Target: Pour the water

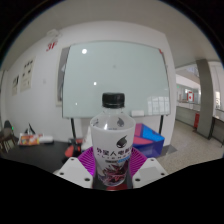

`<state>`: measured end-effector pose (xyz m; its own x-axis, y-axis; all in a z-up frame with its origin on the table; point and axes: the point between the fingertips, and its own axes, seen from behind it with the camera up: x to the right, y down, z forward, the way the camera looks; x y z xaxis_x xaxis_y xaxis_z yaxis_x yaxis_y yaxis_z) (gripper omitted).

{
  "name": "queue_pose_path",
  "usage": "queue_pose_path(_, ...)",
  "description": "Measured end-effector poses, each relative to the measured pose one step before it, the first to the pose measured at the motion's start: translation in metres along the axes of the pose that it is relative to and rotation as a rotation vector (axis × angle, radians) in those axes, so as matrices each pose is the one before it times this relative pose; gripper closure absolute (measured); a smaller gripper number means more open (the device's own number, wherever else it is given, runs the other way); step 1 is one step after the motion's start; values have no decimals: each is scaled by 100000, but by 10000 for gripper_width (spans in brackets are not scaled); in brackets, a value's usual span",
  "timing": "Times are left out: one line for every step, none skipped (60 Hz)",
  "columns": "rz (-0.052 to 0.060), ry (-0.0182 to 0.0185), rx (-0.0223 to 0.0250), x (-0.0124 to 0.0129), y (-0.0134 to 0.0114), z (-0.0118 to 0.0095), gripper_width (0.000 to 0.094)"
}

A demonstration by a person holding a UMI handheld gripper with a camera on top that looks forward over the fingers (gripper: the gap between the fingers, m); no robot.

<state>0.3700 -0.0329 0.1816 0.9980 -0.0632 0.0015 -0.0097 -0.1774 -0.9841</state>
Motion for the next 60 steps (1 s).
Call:
queue_pose_path(-1211,351,-1903,-139,739,-168,561)
queue_pose_path(-1154,266,-1806,121,832,127,561)
queue_pose_path(-1031,351,-1487,129,733,168,561)
queue_pose_path(-882,394,-1351,225,727,249,560)
queue_pose_path(-855,177,-1365,127,745,226,561)
queue_pose_path(-889,-91,-1348,65,771,236,561)
queue_pose_path(-866,-258,-1119,8,692,206,563)
queue_pose_path(-731,-169,-776,10,656,205,560)
queue_pose_path(-505,-120,-392,183,1132,848,559)
queue_pose_path(-398,-98,-890,36,726,79,558)
queue_pose_path(133,-348,-1045,-67,600,169,558)
queue_pose_path(513,-504,-928,-96,579,149,558)
queue_pose_path(640,-467,-642,-117,498,175,557)
queue_pose_path(609,-258,-469,-52,463,163,559)
queue_pose_path(366,-73,-525,-52,465,149,559)
queue_pose_path(17,34,-687,-61,481,106,559)
queue_pose_path(-441,-28,-837,62,312,327,558)
queue_pose_path(-735,209,-575,16,745,-116,558)
queue_pose_path(-828,362,-808,-9,528,46,554)
queue_pose_path(-250,335,2595,-5,-382,-3,551)
queue_pose_path(90,174,1330,-64,-89,-20,552)
queue_pose_path(-1,411,-897,17,385,-114,549)
queue_pose_path(386,298,1127,-8,-117,-77,546)
queue_pose_path(497,55,216,-22,44,-72,542)
queue_pose_path(350,367,-87,66,104,-67,537)
queue_pose_path(772,15,282,197,-432,580,528)
queue_pose_path(971,77,-4,-4,125,-223,522)
queue_pose_path(933,287,301,87,85,-195,521)
queue_pose_path(837,118,183,-63,20,41,506)
queue_pose_path(717,132,282,5,24,31,503)
queue_pose_path(223,102,349,-2,-15,36,489)
queue_pose_path(-200,270,357,27,-4,40,482)
queue_pose_path(-445,175,350,-13,0,75,477)
queue_pose_path(-468,63,281,-34,1,57,478)
queue_pose_path(-413,-301,-101,59,-14,37,478)
queue_pose_path(-454,-120,37,-38,-14,-33,476)
queue_pose_path(-460,-14,-113,29,-22,-57,462)
queue_pose_path(-243,-58,-77,20,-24,-28,449)
queue_pose_path(-77,-111,-214,-4,2,-21,434)
queue_pose_path(82,33,-300,28,2,-25,418)
queue_pose_path(255,129,-507,27,23,-37,404)
queue_pose_path(446,253,-894,70,85,-45,393)
queue_pose_path(560,197,-1667,59,287,-76,374)
queue_pose_path(797,-124,-1986,-95,363,-106,327)
queue_pose_path(1022,-284,-2164,-25,374,-179,263)
queue_pose_path(1151,-542,-1820,-128,307,-213,200)
queue_pose_path(1152,-516,-1190,-108,147,-286,136)
queue_pose_path(1191,-259,-607,-67,51,-298,73)
queue_pose_path(1142,-136,-500,-54,21,-350,78)
queue_pose_path(1186,566,-501,77,20,-413,117)
queue_pose_path(940,826,-365,110,-34,-475,129)
queue_pose_path(544,1107,-283,252,-53,-500,118)
queue_pose_path(271,1054,-10,57,-60,-561,102)
queue_pose_path(-123,1079,-94,18,-57,-428,88)
queue_pose_path(-182,1147,-148,52,2,-641,83)
queue_pose_path(-359,1027,-223,125,-1,-669,87)
queue_pose_path(-434,710,-207,26,-41,-673,95)
queue_pose_path(-489,823,-139,80,-17,-713,96)
queue_pose_path(-524,592,8,-6,-46,-767,94)
queue_pose_path(-506,371,83,-60,-59,-809,95)
